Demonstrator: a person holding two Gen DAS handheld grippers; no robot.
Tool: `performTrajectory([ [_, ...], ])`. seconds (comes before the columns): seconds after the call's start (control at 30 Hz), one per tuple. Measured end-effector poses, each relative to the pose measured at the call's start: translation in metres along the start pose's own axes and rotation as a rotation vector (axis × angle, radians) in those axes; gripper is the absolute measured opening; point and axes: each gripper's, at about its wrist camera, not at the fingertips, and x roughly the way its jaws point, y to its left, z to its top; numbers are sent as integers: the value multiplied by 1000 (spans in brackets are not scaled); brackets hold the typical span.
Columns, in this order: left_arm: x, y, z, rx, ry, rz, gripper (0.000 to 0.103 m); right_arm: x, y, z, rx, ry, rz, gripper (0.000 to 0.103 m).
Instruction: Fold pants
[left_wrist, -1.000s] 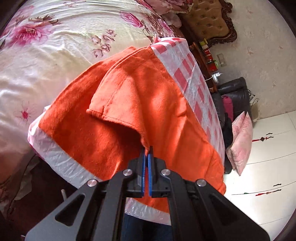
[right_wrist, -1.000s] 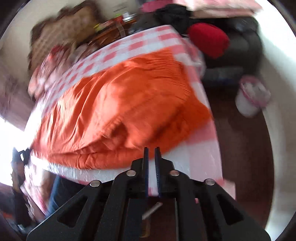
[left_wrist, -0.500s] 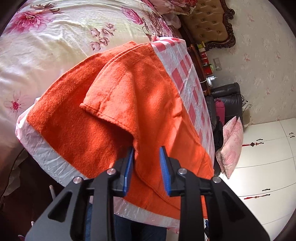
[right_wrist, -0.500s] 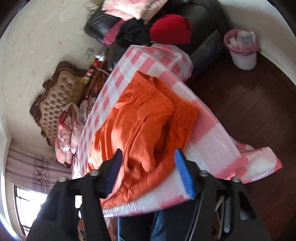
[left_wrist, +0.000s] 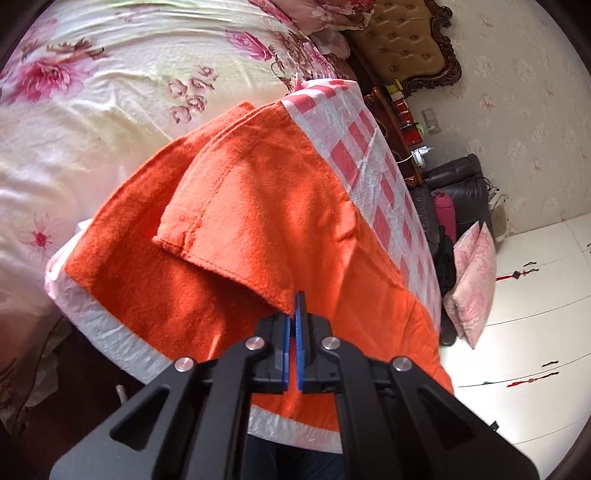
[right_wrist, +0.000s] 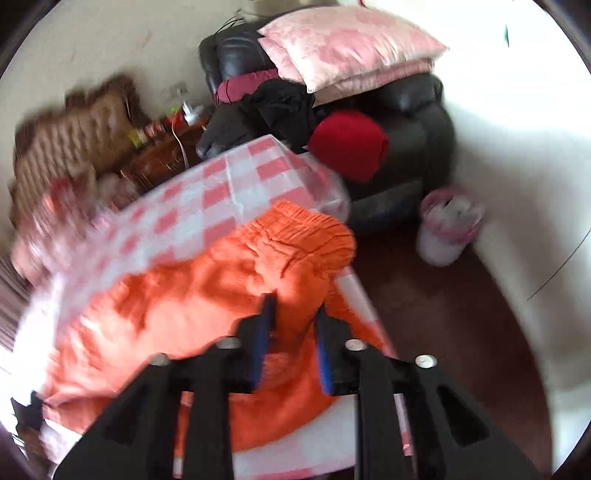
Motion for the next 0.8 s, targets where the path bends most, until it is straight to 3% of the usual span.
performTrajectory([
  [0.03,-1,2,0,-2,-1,5,2,2,-3,-4,0,12,-63,78],
  [0.07,-1,4,0,-9,3,0,2,4,-11,-8,29,14,-92,79],
  [0.27,-1,6,-1,8,21,4,2,25,-75,-28,311,134,69,76],
  [0.43,-2,8,-2,-6,20,-3,2,42,-74,-30,414,200,248,76],
  [0.47,-2,9,-2,-9,20,-4,2,48,-73,-31,443,215,276,72],
  [0.5,-2,9,-2,-11,20,-3,2,47,-71,-29,459,192,284,43],
  [0.53,-3,10,-2,-12,20,-5,2,46,-67,-24,446,174,275,25],
  [0.63,-7,9,-2,0,18,-14,2,20,-42,-3,266,44,200,21],
  [0.7,-11,8,-2,1,14,-25,2,5,-15,2,95,-23,75,21],
  [0.77,-13,9,-2,3,10,-30,2,5,-5,0,49,-17,11,22],
  [0.8,-13,10,-2,2,10,-31,2,11,-8,-3,73,16,-3,29],
])
